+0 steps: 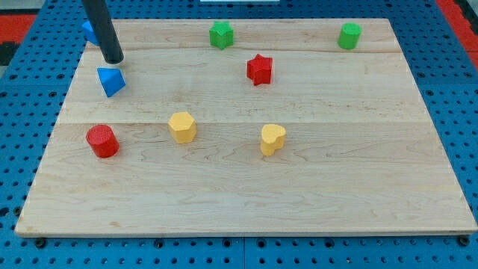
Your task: Move your arm closer to the yellow heart
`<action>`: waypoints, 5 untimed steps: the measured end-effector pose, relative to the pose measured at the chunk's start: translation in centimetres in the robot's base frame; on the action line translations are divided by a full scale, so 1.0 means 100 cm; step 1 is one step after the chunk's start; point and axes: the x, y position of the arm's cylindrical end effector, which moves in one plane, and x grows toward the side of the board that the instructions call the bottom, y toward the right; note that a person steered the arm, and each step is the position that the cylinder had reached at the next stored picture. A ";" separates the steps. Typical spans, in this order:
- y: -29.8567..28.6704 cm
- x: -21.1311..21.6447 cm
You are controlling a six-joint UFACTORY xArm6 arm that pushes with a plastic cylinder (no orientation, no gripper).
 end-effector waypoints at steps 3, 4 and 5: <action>0.003 -0.006; 0.047 -0.013; 0.100 0.007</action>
